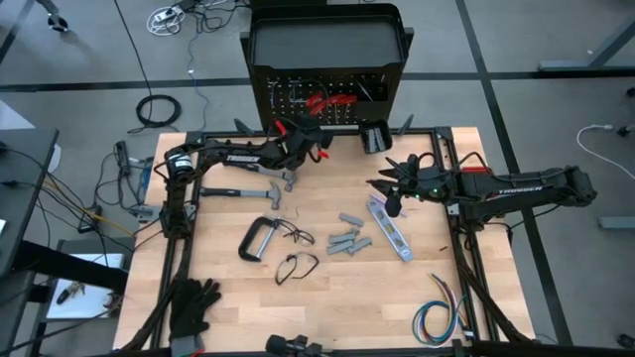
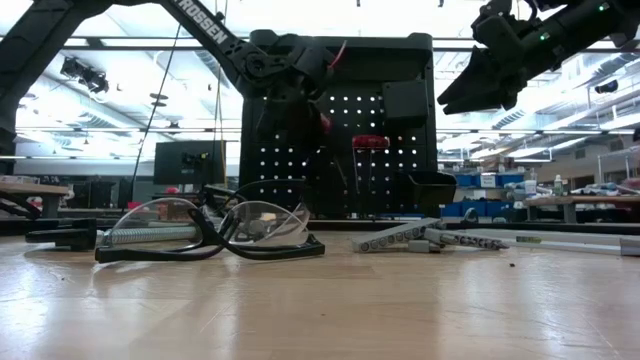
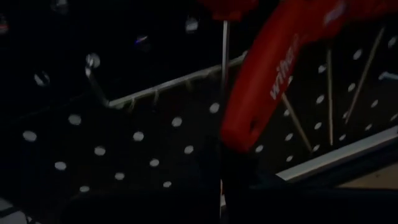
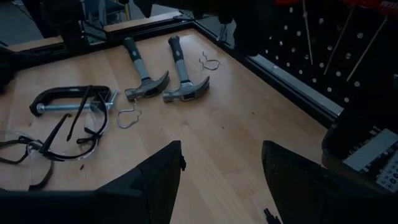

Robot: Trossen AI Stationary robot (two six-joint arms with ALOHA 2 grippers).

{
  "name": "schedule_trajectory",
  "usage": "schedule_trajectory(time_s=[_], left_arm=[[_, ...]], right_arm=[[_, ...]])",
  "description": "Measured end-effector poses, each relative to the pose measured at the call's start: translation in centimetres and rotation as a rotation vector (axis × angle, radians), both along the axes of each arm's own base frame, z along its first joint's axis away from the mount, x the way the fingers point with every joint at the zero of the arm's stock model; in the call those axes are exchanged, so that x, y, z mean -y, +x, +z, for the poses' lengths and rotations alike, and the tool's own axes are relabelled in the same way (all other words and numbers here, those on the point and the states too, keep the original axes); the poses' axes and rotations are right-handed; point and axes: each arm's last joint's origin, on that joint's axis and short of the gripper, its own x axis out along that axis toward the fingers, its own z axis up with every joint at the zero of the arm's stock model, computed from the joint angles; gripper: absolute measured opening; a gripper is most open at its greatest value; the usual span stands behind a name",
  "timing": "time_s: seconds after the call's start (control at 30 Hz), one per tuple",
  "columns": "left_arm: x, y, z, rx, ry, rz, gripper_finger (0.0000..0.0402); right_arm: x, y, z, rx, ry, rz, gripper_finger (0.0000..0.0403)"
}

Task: Hang tools onto peg board
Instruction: Unhang the T-shaped metric hex key

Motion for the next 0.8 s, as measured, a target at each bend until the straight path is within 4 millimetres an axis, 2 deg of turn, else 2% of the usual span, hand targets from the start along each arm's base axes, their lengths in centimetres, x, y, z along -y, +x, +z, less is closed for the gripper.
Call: schedule_trajectory(time_s=[0.2,0.5,0.8], left_arm=[[0.1,0.0,0.0,0.011,-0.008,0.002,0.0000],[2.0,0.6,0.3,0.029,-0.014,-0.033,0.0000],[5.0,1.3,0.0,-0.034,-0.036,-0.085,0.0000]], right_arm=[[0.0,0.0,0.0,0.001,0.000,0.001,0.0229],[0.0,0.0,0.0,0.003,0.002,0.000,0.0229],[-0.1,0.0,0.0,0.007,0.016,0.011,0.0229]])
